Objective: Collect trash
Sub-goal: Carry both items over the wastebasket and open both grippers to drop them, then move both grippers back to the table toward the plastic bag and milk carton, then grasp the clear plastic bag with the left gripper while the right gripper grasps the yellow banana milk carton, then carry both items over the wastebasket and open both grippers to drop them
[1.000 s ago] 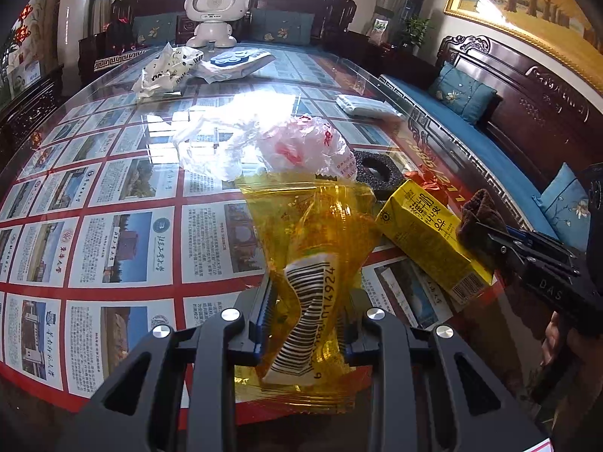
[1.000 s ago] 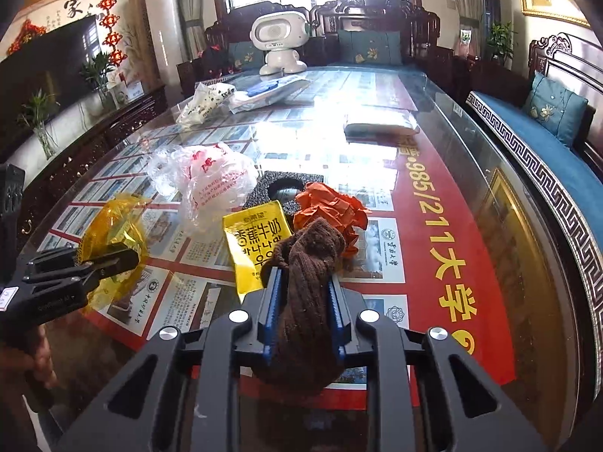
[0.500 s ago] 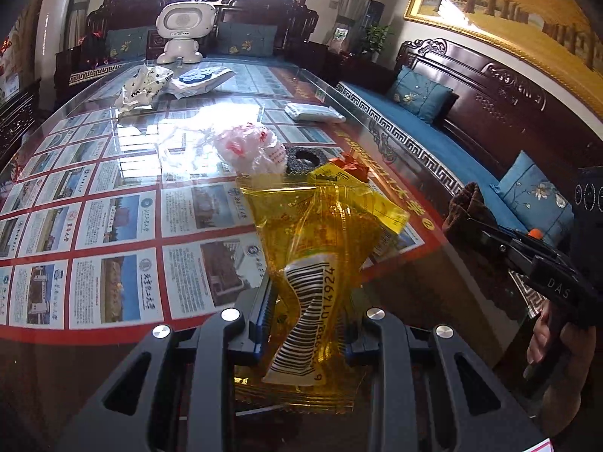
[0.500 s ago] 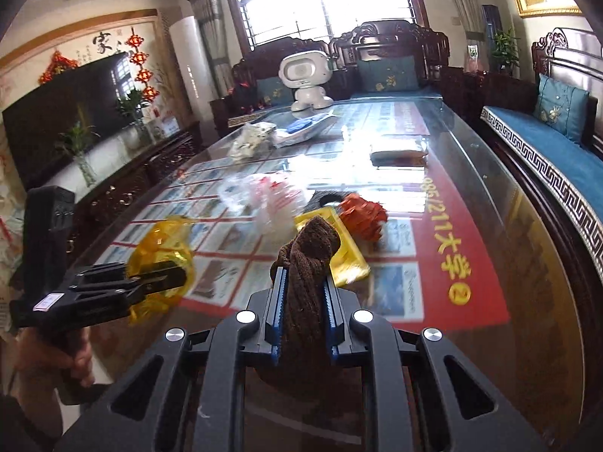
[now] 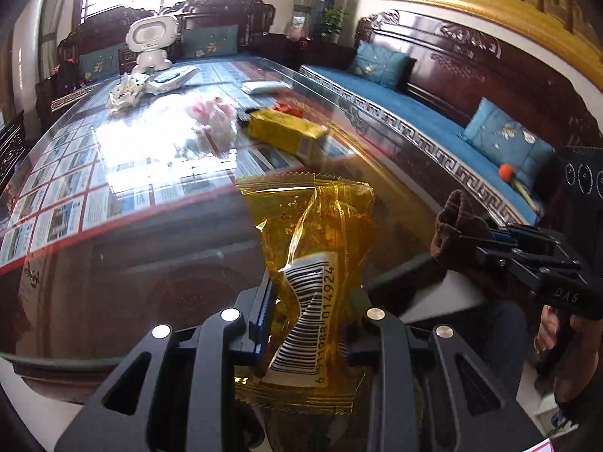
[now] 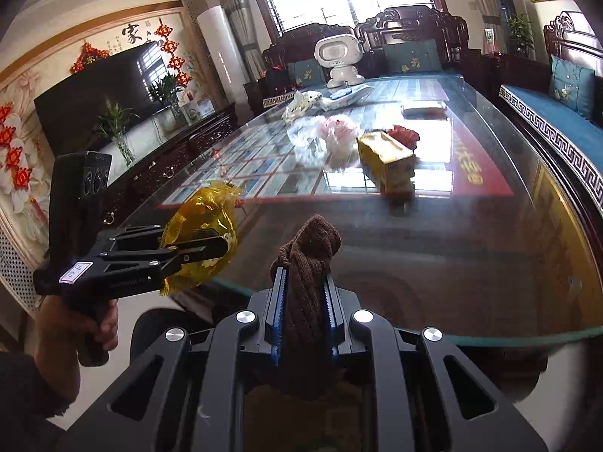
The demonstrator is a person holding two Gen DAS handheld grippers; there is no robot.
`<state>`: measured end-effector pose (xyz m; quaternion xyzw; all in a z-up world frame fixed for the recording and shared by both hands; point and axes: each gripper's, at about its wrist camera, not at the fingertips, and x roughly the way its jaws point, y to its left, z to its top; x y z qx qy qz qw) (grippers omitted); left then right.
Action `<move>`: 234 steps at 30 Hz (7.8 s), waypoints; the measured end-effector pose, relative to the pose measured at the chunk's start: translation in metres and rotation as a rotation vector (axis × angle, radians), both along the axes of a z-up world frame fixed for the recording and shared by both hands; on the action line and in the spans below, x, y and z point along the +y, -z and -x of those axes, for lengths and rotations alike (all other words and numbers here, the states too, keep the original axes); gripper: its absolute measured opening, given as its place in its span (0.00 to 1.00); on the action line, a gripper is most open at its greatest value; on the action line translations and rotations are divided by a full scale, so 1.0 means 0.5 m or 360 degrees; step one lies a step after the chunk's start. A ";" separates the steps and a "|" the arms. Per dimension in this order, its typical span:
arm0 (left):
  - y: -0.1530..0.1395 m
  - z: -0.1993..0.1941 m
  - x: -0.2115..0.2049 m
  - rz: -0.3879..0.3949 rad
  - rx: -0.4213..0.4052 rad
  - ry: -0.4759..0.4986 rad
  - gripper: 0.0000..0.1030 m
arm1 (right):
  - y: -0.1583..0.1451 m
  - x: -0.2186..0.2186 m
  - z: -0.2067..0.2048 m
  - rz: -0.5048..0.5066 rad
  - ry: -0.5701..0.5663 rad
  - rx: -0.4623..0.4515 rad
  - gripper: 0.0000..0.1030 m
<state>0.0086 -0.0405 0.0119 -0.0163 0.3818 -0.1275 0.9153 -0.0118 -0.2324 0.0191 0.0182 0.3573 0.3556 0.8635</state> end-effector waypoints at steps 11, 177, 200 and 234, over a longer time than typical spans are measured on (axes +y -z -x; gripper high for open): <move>0.142 0.147 -0.075 0.0048 0.0246 0.0145 0.28 | 0.142 -0.051 0.158 0.0103 0.0059 0.0219 0.18; -0.020 -0.065 0.055 -0.0058 -0.0034 -0.0130 0.16 | -0.027 0.035 -0.100 0.0112 -0.0104 -0.0069 0.42; 0.292 0.272 -0.080 -0.0076 0.0476 0.0195 0.17 | 0.233 -0.030 0.234 0.0241 -0.0062 0.0333 0.42; 0.404 0.224 -0.079 -0.0185 0.0690 0.0134 0.84 | 0.302 -0.014 0.216 0.0283 -0.0076 0.0478 0.88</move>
